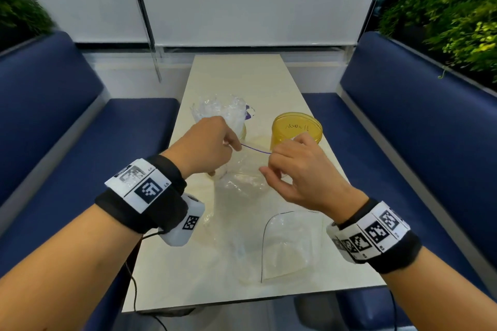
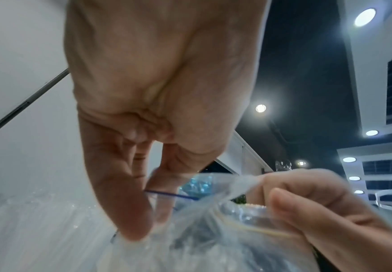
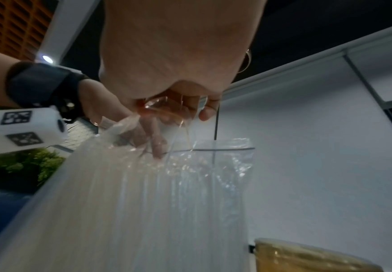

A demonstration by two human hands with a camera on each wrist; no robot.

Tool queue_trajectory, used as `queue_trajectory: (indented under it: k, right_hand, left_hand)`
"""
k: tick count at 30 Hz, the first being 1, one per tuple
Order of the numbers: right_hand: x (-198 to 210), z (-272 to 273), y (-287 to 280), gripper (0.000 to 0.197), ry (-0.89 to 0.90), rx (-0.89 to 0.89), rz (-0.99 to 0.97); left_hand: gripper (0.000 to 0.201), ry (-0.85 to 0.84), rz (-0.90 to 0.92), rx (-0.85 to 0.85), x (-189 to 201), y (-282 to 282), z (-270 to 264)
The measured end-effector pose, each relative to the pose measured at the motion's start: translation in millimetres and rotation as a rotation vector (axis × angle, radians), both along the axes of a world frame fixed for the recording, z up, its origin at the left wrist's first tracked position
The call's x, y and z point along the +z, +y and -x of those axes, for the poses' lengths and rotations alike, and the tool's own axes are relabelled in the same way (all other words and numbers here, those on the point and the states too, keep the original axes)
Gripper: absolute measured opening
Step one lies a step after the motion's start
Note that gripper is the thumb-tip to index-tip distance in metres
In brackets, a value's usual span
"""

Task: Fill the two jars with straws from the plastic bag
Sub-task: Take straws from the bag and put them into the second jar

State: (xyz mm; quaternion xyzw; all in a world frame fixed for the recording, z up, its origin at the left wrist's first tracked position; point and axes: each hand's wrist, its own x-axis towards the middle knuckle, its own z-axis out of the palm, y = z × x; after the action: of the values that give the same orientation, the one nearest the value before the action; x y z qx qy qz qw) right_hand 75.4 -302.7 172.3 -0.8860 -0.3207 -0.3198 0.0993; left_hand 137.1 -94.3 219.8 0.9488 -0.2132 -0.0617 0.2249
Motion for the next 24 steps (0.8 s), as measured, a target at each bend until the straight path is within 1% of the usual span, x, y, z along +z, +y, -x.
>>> queue_trajectory:
  k: [3,5,7,9,10,11,13,14,16,18,21,23,24]
  right_hand:
    - [12,-8,-7,0.046,-0.006,-0.079,-0.035]
    - [15,-10,-11,0.045,0.022,-0.2,-0.124]
    - [15,-8,-14,0.042,0.13,-0.405,-0.166]
    - [10,-5,-13,0.036,0.338,-0.585,-0.131]
    - [8,-4,-12,0.031,0.453,-0.621,-0.105]
    - [6,-3,-11,0.024,0.548,-0.612,-0.098]
    - [9,-4,-7,0.004,0.67,-0.564,-0.147]
    - [12,-4,-6,0.009,0.706,-0.55,-0.171]
    - [19,-6,-5,0.022,0.712,-0.568,-0.177]
    - [28,-4,-7,0.027,0.684,-0.625,-0.125]
    - [36,1,-14,0.024,0.649,-0.843,0.097]
    - [40,3,-12,0.014,0.632,-0.968,0.213]
    - [44,2,-7,0.009,0.636,-0.992,0.247]
  left_hand:
    - [0.043,0.091,0.08,0.056,3,-1,6]
    - [0.045,0.145,0.173,0.072,-2,-3,13]
    - [0.042,0.186,0.267,0.076,-10,-3,22]
    - [0.037,0.189,0.289,0.084,-17,-6,30]
    - [0.034,0.16,0.259,0.08,-19,-8,32]
    - [0.033,0.104,0.184,0.061,-20,-10,31]
    - [0.036,-0.005,-0.002,-0.003,-18,-13,27]
    - [0.04,-0.026,-0.057,-0.032,-15,-13,23]
    - [0.047,0.013,-0.103,-0.067,-10,-12,17]
    - [0.052,0.07,-0.104,-0.064,-7,-8,13]
    - [0.056,0.098,-0.051,0.018,-10,3,10]
    - [0.058,0.1,-0.026,0.074,-13,9,10]
    - [0.06,0.096,-0.03,0.08,-14,10,10]
